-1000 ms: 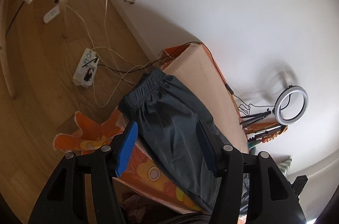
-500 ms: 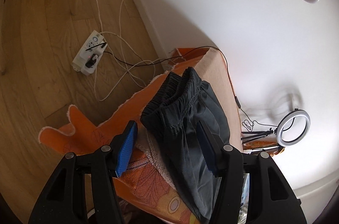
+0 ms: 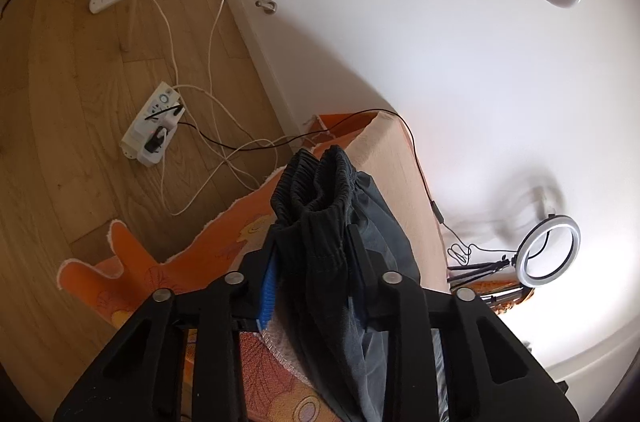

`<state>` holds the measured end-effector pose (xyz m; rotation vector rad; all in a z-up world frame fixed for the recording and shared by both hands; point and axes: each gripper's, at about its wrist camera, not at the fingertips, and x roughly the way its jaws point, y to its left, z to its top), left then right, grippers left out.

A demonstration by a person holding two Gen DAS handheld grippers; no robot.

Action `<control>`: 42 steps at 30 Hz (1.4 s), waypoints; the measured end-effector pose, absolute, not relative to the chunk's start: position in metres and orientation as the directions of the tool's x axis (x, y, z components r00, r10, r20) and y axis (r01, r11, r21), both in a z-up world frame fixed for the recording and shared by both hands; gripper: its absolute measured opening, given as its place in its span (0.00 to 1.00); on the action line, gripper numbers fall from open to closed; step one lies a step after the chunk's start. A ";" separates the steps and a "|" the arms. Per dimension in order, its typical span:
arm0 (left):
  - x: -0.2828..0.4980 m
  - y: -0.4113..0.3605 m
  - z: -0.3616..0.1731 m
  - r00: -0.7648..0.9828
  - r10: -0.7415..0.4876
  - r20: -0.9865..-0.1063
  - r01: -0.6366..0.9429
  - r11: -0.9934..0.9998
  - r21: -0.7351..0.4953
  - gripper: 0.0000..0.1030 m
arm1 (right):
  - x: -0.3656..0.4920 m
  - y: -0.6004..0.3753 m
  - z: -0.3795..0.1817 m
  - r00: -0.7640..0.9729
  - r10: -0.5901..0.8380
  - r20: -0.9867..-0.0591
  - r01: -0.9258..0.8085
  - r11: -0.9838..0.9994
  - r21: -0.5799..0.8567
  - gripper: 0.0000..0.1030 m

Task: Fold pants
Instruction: 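Lift the cuffs with the left tool and fold the legs toward the waistband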

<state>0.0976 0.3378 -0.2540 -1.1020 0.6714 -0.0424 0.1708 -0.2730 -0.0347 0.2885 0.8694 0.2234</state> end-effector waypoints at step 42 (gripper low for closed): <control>0.095 0.012 -0.152 0.419 -0.573 -0.704 0.641 0.736 -0.217 0.28 | 0.269 -0.110 -0.188 0.155 0.763 -0.627 -0.018 0.637 0.771 0.69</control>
